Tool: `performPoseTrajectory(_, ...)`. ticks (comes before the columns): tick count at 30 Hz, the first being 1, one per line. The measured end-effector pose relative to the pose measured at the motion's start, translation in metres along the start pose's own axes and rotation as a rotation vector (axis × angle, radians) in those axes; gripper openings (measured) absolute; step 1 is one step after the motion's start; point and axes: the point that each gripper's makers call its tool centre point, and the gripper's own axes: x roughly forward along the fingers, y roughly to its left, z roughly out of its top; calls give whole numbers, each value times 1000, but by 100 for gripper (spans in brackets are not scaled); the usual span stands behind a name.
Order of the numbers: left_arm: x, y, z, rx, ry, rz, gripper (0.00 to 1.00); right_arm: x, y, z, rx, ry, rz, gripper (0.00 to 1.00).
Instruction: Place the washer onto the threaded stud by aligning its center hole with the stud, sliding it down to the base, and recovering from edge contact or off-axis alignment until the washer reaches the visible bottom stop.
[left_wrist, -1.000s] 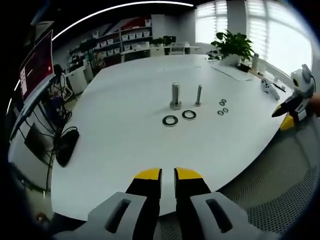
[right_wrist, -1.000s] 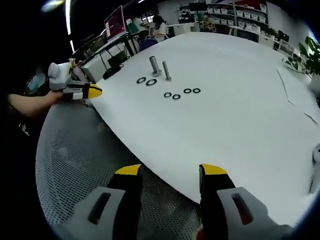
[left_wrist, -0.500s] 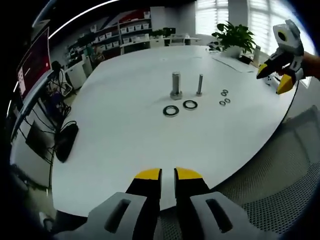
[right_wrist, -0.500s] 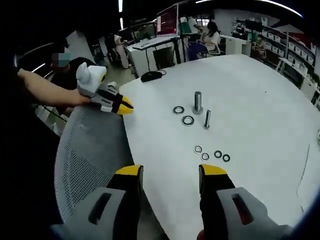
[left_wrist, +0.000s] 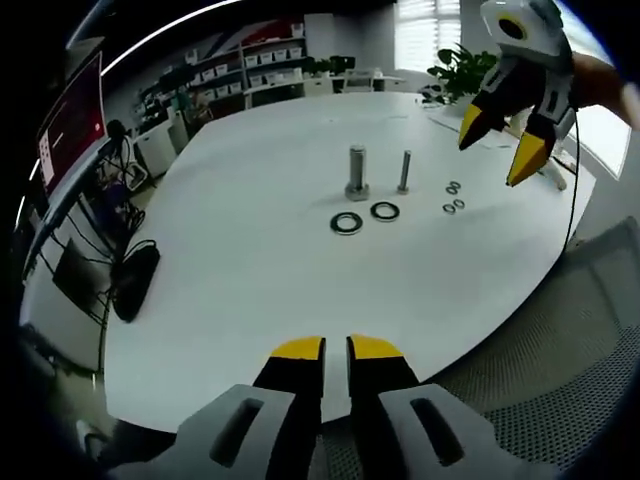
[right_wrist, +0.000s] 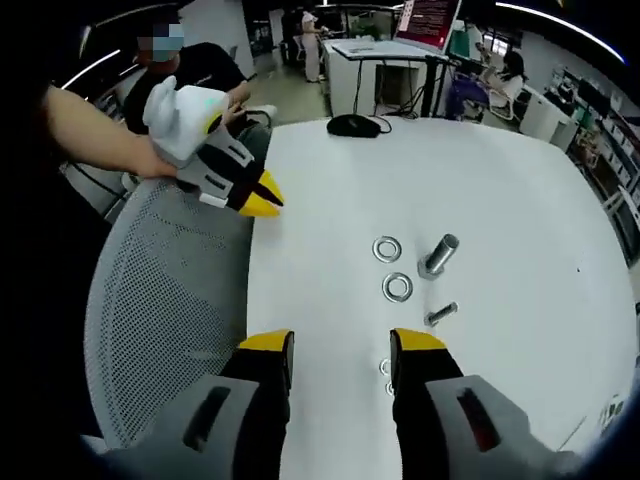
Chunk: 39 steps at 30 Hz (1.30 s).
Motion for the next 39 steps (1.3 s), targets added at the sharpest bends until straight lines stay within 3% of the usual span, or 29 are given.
performPoseTrajectory(4, 0, 2, 1, -9, -10, 9, 5, 16, -8, 0, -47, 75, 11, 41)
performPoseTrajectory(11, -1, 4, 3, -20, -23, 15, 3, 40, -16, 4, -91, 146, 51, 41)
performPoseTrajectory(24, -1, 6, 6, -38, -51, 22, 1, 75, -37, 6, -115, 217, 72, 41)
performPoseTrajectory(39, 0, 8, 8, -40, -64, 20, 0, 95, -52, -2, -172, 307, 88, 39)
